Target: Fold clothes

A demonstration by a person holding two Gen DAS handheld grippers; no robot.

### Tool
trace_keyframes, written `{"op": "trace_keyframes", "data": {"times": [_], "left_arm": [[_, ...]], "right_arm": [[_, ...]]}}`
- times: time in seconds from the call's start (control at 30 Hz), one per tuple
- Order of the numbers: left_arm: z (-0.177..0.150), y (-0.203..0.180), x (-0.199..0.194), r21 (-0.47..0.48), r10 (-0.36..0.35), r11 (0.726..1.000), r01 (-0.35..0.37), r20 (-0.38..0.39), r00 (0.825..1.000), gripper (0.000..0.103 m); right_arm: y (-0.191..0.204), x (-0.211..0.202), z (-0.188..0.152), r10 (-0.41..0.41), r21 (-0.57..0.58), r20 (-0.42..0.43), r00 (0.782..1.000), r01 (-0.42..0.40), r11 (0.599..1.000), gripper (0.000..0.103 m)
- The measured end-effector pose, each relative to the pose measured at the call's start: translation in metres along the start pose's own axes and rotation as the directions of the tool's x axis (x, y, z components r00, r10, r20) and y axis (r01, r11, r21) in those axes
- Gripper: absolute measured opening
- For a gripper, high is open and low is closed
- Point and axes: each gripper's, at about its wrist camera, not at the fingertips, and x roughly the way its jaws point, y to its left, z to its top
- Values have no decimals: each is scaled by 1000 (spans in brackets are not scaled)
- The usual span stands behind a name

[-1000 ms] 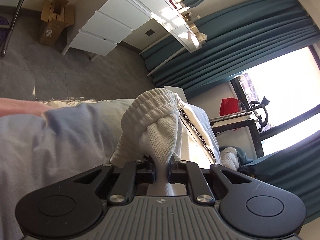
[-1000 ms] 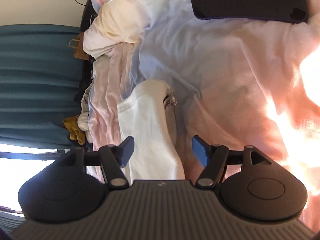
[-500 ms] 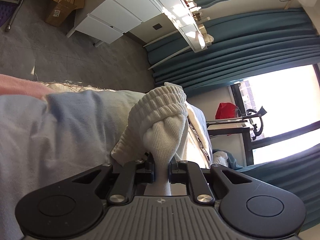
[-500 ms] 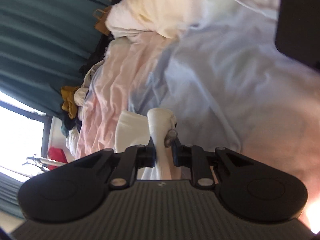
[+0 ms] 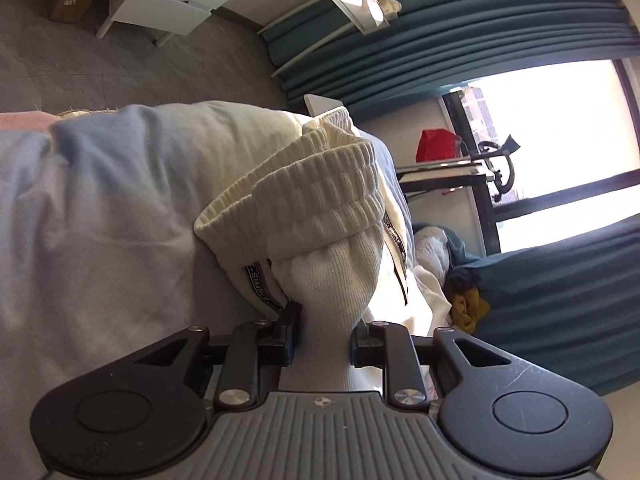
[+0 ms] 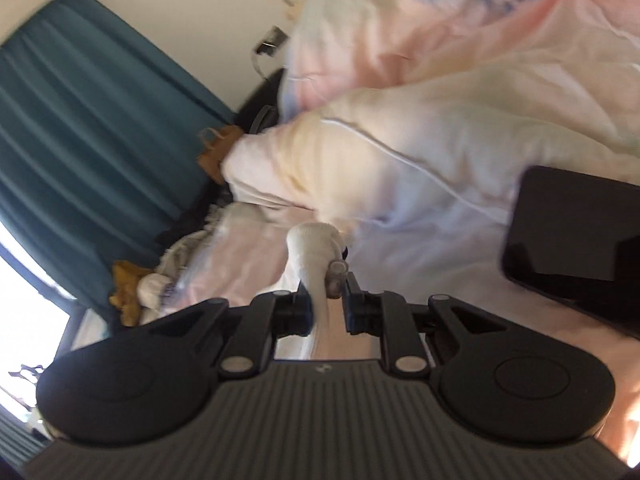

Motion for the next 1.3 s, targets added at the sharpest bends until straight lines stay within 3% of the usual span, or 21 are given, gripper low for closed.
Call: {"op": "trace_keyframes", "data": {"times": [0.03, 0.13, 0.2, 0.3, 0.4, 0.53, 0.67, 0.77, 0.9, 1.03, 1.17, 1.3], "left_arm": [[-2, -1, 0, 6, -4, 1000, 4, -18, 1000, 42], [-8, 10, -6, -65, -51, 997, 48, -43, 998, 61], [-10, 23, -12, -142, -89, 986, 84, -32, 996, 65], [-9, 42, -21, -243, -117, 963, 118, 18, 993, 69], [-4, 53, -20, -300, -103, 947, 113, 51, 993, 70], [2, 62, -7, -347, -70, 934, 84, 52, 996, 70], [6, 66, 7, -379, -81, 920, 102, 71, 994, 70], [14, 59, 16, -347, -60, 934, 89, 95, 994, 70], [29, 38, 29, -197, -46, 978, 68, 116, 992, 69], [38, 14, 40, -16, -38, 999, 41, 127, 991, 70], [35, -3, 46, 93, -22, 996, 11, 118, 993, 71], [30, -7, 31, 195, 4, 980, -28, 119, 993, 71]], "right_arm": [[-6, 5, -2, -43, 5, -27, 999, 43, 999, 18], [-14, 15, -6, -93, 3, -73, 993, 93, 996, 18], [-10, 12, -7, -102, -33, -64, 993, 100, 994, 21], [2, 1, -6, -154, -111, -27, 988, 150, 982, 36], [10, -26, -2, -178, -136, 81, 981, 188, 973, 52], [31, -57, -2, -109, -196, 156, 982, 139, 971, 63], [70, -84, -19, 52, -308, 69, 996, -28, 951, 63], [103, -102, -52, 181, -406, -73, 981, -194, 893, 63], [135, -110, -114, 232, -485, -276, 933, -344, 804, 63], [157, -110, -181, 203, -569, -456, 866, -459, 682, 62], [172, -112, -234, 137, -663, -546, 826, -526, 532, 62], [172, -97, -263, 47, -680, -605, 795, -546, 490, 61]]}}
